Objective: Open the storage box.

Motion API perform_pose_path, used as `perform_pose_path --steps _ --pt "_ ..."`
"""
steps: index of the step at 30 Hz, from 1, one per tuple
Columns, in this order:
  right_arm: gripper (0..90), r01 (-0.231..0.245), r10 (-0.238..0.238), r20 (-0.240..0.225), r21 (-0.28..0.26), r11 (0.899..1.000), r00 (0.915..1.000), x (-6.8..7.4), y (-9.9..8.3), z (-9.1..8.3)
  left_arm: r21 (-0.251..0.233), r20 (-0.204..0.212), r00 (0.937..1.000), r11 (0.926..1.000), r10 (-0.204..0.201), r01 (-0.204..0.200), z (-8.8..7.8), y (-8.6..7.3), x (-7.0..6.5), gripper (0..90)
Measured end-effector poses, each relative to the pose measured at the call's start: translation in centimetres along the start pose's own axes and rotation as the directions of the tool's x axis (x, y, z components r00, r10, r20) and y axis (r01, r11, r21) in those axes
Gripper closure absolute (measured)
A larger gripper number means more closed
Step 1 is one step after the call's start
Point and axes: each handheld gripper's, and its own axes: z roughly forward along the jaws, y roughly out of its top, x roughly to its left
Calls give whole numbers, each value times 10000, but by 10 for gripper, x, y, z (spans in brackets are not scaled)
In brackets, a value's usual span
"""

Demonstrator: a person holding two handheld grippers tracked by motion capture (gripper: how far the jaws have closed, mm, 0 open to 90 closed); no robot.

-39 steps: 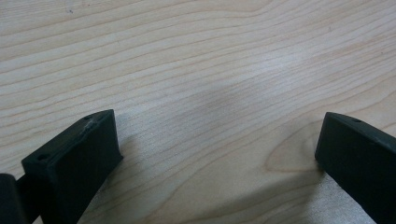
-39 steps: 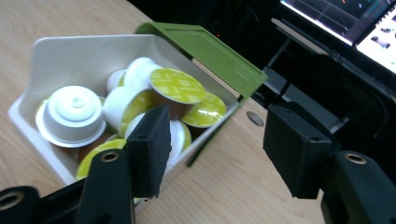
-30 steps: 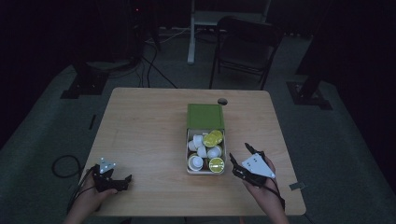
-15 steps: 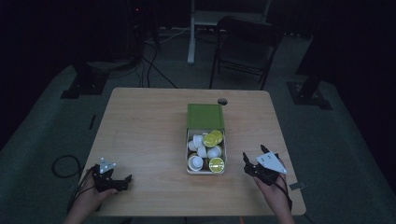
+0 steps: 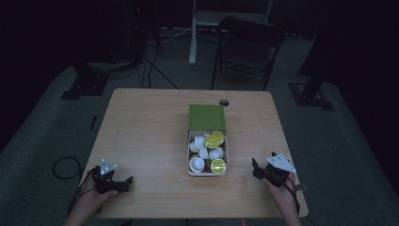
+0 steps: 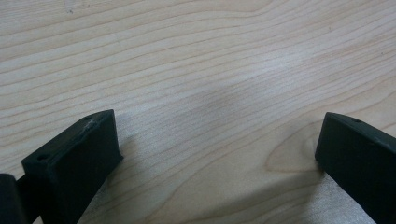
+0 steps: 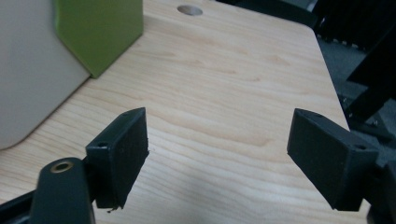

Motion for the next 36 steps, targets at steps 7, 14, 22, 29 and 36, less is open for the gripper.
perform_pose_path --steps 7,14,22,29,36 --pt "150 -319 326 -73 776 9965 9994 -7 -7 5 1 -3 10000 10000 2 -2 0 0 0 1" --pt "139 -710 724 -32 1581 9849 9974 -11 -20 14 -2 -6 10000 10000 -1 1 0 0 0 1" --pt "139 -666 731 -204 2244 9722 9971 -14 -29 19 0 -4 10000 10000 -4 4 0 0 0 1" --pt "139 -822 955 -426 2454 9659 9945 -14 -34 22 11 -25 10000 10000 -19 19 0 0 0 1" --pt "123 -1077 1356 -875 2685 9572 9869 -17 -35 22 8 -24 10000 10000 -23 23 0 0 0 1"
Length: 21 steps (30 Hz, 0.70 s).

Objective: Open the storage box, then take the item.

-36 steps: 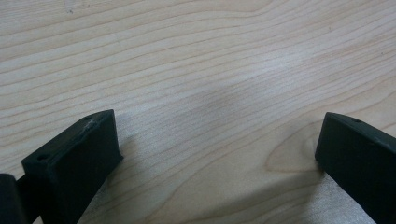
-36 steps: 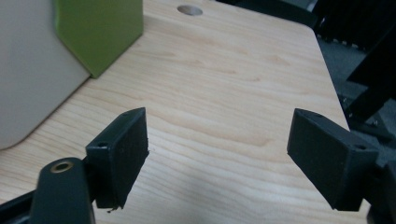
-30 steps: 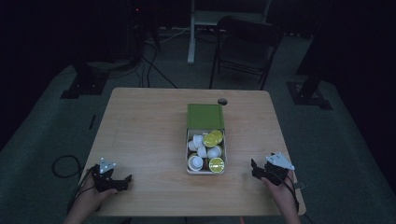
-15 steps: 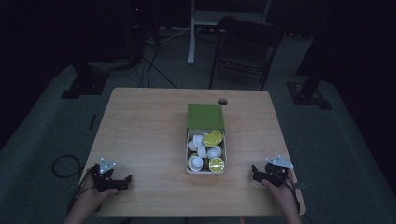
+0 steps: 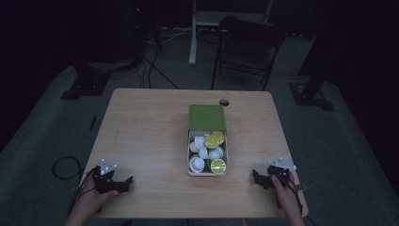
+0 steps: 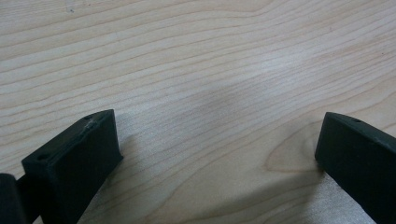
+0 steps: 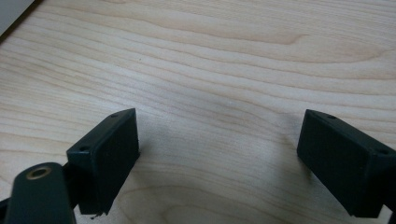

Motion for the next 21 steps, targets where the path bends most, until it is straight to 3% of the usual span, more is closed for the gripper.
perform_pose_path --steps 9,13,18,21 --pt "119 17 -17 -15 10 10000 10000 0 0 0 4 58 10000 10000 58 -58 0 0 1 2" --pt "119 14 -14 -14 13 10000 10000 0 0 0 -6 204 9994 9997 264 -264 1 1 2 2" --pt "119 59 -59 -43 14 10000 10000 0 0 0 -6 61 9958 9958 918 -918 0 4 0 3" --pt "119 63 -63 -46 12 10000 10000 0 0 0 20 40 9946 9946 1041 -1042 -2 9 -2 93"
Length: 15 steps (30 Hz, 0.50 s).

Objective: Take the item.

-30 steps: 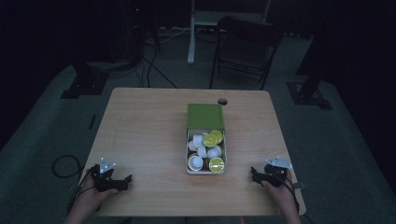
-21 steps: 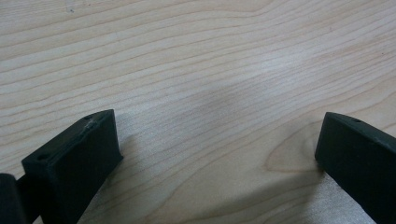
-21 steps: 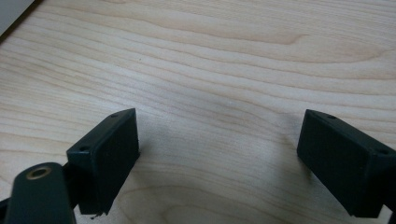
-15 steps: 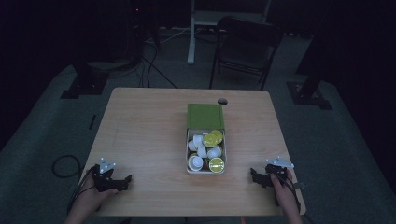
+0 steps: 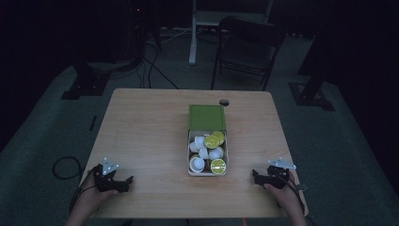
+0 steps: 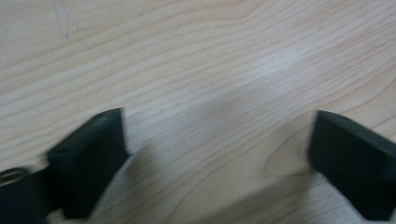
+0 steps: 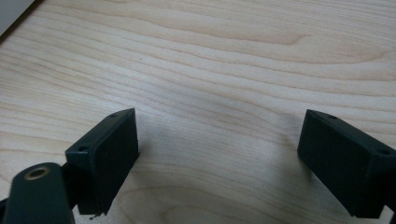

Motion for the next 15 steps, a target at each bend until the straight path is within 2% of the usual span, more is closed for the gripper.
perform_pose_path --steps 2,12,13,15 --pt "118 10 -10 -15 0 10000 10000 0 0 0 -24 47 10000 10000 31 -31 -1 4 -1 148" --pt "118 8 -8 -16 -4 10000 10000 0 0 0 -409 65 9994 9986 336 -333 -6 24 -7 145" --pt "118 15 -15 -15 -2 10000 10000 0 0 0 -404 38 9986 9978 525 -523 -6 27 -9 145" --pt "118 17 -17 -17 -3 10000 10000 0 0 0 -435 18 9980 9971 627 -625 -7 30 -11 139"
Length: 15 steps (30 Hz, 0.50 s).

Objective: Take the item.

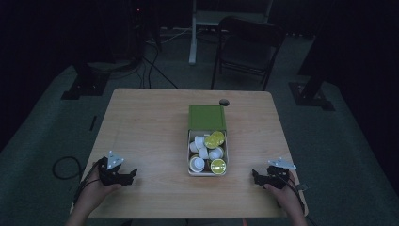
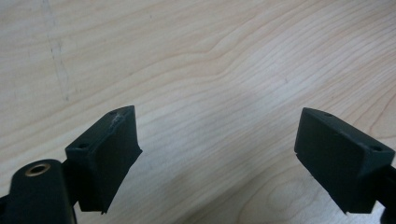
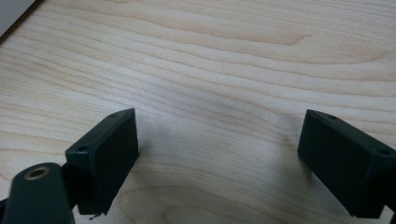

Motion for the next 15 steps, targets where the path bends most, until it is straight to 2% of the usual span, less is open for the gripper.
perform_pose_path --steps 3,4,10,15 --pt "118 12 -12 -11 0 10000 10000 0 0 0 -14 -2 9999 9999 117 -117 0 3 -1 126" --pt "118 20 -20 -17 1 10000 10000 0 0 0 -62 -20 9996 9996 279 -279 -1 8 -4 126" --pt "118 46 -46 -42 1 10000 10000 0 0 0 -166 57 9978 9976 667 -666 -3 20 -11 107" --pt "118 50 -50 -42 -2 10000 10000 0 0 0 -223 174 9961 9961 863 -859 -3 30 -19 106"
